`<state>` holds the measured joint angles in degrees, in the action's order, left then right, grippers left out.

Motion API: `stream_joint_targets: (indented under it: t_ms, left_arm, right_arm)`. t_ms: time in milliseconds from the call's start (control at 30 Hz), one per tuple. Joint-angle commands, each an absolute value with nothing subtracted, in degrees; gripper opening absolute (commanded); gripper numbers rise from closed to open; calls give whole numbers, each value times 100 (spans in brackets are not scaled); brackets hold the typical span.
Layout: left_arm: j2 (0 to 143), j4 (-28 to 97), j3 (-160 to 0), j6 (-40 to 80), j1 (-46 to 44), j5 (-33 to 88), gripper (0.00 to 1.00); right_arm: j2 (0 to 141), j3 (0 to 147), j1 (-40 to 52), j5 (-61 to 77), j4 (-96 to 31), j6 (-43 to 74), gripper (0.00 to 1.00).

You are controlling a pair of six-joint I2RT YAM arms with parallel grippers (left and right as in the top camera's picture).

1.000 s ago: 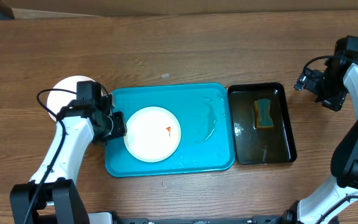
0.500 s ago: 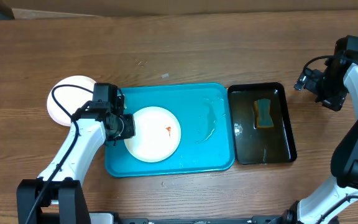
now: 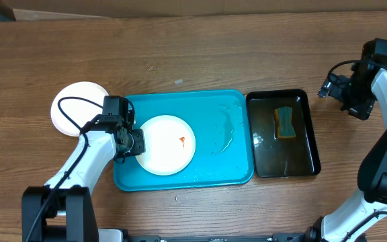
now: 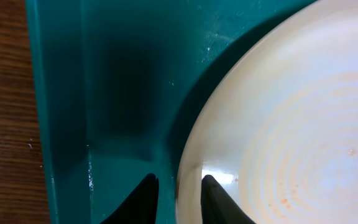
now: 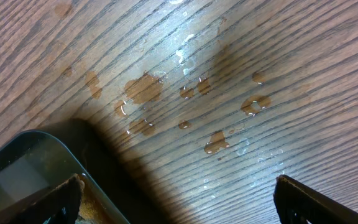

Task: Clean dirty plates on tray and stack at the side

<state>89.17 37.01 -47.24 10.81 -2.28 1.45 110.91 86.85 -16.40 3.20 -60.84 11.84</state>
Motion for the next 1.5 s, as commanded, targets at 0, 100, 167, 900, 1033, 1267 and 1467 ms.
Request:
stream_joint_targets:
  t_ms: [0, 100, 167, 900, 1033, 1267, 1467]
  left_arm:
    - [9129, 3664, -4678, 1160, -266, 200, 25]
    - [9327, 3634, -4676, 1157, -266, 445, 22]
    - [9417, 3612, -4676, 1157, -266, 694, 19]
    - [9430, 3979, -5365, 1155, -510, 956, 33]
    - [9441, 3953, -5363, 1153, -854, 351, 30]
    - [9441, 3717, -5336, 1164, -1352, 51, 22]
    - [9443, 3732, -5330, 1247, -1352, -148, 21]
  right_arm:
    - [11030, 8744, -1621, 349, -6051, 1203, 100]
    - [11030, 8744, -1621, 349, -6051, 1203, 100]
    - [11030, 8744, -1621, 349, -6051, 1203, 100]
    - [11030, 8744, -1621, 349, -6051, 1203, 100]
    - [11030, 8744, -1621, 349, -6051, 1203, 100]
    - [11030, 8744, -1621, 349, -6051, 1203, 100]
    - [11030, 8744, -1621, 349, -6051, 1203, 100]
